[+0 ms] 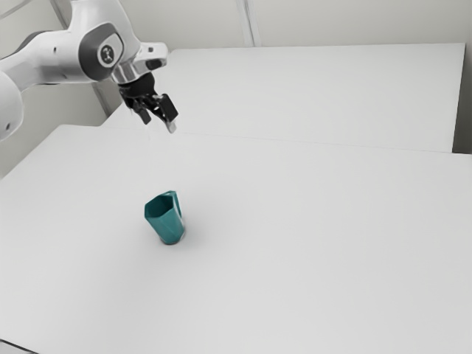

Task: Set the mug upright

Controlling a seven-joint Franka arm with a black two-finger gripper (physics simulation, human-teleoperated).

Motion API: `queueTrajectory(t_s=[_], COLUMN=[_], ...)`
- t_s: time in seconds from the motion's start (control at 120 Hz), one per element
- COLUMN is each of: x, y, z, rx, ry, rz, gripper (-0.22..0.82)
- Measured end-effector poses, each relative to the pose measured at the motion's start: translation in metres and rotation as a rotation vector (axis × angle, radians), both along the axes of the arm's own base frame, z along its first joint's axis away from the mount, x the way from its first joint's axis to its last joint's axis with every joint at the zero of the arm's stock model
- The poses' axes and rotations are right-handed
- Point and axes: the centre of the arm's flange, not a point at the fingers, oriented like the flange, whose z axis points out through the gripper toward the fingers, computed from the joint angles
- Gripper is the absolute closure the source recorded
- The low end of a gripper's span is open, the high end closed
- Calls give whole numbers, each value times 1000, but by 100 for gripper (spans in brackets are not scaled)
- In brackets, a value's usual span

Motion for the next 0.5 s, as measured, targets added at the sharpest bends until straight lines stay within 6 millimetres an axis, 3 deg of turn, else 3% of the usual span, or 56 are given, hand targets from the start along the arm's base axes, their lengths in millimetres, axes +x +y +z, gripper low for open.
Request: queueTrajectory(t_s=[0.117,0.275,0.5], x=[1,-3,-6], y=[-7,-7,-11], z=[22,36,37], rx=[2,-2,0], ry=[-8,5,28], rz=[-13,-12,-18], gripper=[0,0,0])
